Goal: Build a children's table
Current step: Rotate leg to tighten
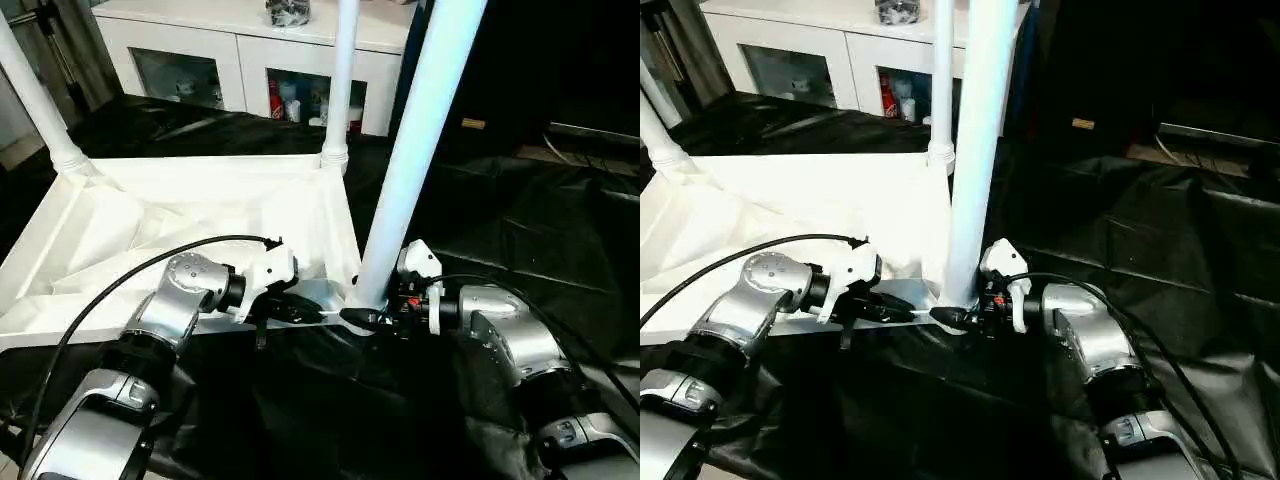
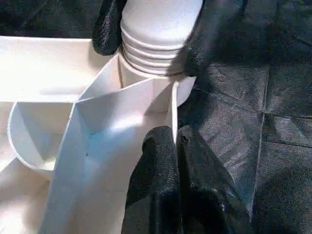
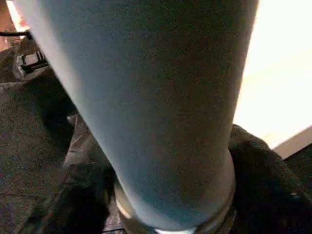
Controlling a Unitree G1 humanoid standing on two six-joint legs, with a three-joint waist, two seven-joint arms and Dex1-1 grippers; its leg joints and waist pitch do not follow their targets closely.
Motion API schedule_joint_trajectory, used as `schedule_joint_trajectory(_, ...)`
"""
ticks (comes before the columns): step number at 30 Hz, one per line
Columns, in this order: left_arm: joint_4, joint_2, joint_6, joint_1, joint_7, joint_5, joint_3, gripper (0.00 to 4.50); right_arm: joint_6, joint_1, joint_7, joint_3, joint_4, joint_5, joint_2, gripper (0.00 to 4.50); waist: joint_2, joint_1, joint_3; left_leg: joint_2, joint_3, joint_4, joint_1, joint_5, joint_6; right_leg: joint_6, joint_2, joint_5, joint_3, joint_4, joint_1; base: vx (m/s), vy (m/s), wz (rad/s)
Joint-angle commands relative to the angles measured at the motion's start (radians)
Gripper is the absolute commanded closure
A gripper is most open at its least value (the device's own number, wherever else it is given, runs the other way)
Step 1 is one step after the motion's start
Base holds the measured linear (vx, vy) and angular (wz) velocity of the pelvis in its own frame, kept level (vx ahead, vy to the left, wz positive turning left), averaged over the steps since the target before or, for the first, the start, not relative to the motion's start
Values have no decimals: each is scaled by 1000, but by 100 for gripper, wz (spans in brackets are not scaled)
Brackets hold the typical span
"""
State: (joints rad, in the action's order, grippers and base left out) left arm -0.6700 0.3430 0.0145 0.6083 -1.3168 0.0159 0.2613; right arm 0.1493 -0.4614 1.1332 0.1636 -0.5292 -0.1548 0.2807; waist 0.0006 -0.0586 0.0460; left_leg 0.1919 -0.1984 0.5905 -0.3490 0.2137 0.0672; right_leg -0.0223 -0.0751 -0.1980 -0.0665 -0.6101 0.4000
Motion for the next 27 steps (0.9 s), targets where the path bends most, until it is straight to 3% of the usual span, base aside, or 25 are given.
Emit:
schedule_joint_trajectory(1, 8, -40, 0, -1, 34, -1, 19, 450, 17, 18, -18, 41, -28, 12, -38, 161, 0, -1, -55, 51, 18, -68, 1, 123, -64, -265, -77, -105, 53, 66, -51, 0, 0, 0)
schedule_joint_trajectory(4, -6, -66, -13, 10, 91, 10, 15, 450, 3, 8, -110, 20, -63, 34, -67, 170, 1, 3, -50, 52, 19, -73, 7, 168, -43, -251, -78, -188, 54, 76, -44, 0, 0, 0)
schedule_joint_trajectory(8, -46, -113, -27, 39, 209, 37, 5, 450, -14, -36, -358, -14, -170, 95, -126, 174, -3, 14, -46, 46, 26, -79, 8, 216, -10, -207, -79, -325, 53, 90, -44, 0, 0, 0)
schedule_joint_trajectory(9, -67, -136, -36, 56, 272, 53, 1, 450, -16, -55, -463, -43, -212, 96, -160, 174, -3, 22, -44, 45, 27, -79, 7, 229, 0, -184, -82, -378, 54, 97, -41, 0, 0, 0)
schedule_joint_trajectory(11, -81, -152, -44, 68, 317, 62, -2, 450, -10, -65, -523, -64, -233, 88, -184, 174, -2, 25, -43, 44, 28, -78, 11, 243, 3, -177, -82, -405, 55, 102, -36, 0, 0, 0)
schedule_joint_trajectory(14, -97, -191, -73, 90, 399, 69, -13, 450, -6, -81, -618, -91, -265, 79, -231, 175, -2, 26, -45, 45, 27, -78, 12, 237, -1, -173, -80, -385, 56, 102, -34, 0, 0, 0)
schedule_joint_trajectory(15, -97, -208, -83, 96, 426, 72, -16, 450, -16, -91, -654, -92, -281, 87, -248, 175, -2, 25, -48, 45, 27, -78, 8, 215, -9, -185, -80, -335, 57, 96, -37, 0, 0, 0)
schedule_joint_trajectory(18, -94, -239, -95, 101, 456, 77, -15, 450, -50, -114, -690, -94, -314, 95, -278, 175, -2, 27, -50, 44, 25, -76, 4, 202, -16, -195, -79, -297, 55, 92, -40, 0, 0, 0)
schedule_joint_trajectory(21, -91, -248, -83, 99, 444, 77, -8, 450, -65, -124, -643, -105, -317, 73, -287, 105, -2, 25, -51, 44, 24, -75, 1, 174, -37, -205, -78, -249, 55, 88, -44, 0, 0, 0)
schedule_joint_trajectory(27, -62, -216, -65, 76, 376, 67, 7, 450, -55, -122, -570, -110, -298, 46, -261, 53, 0, 24, -52, 45, 23, -74, 0, 165, -56, -227, -78, -201, 54, 82, -47, 0, 0, 0)
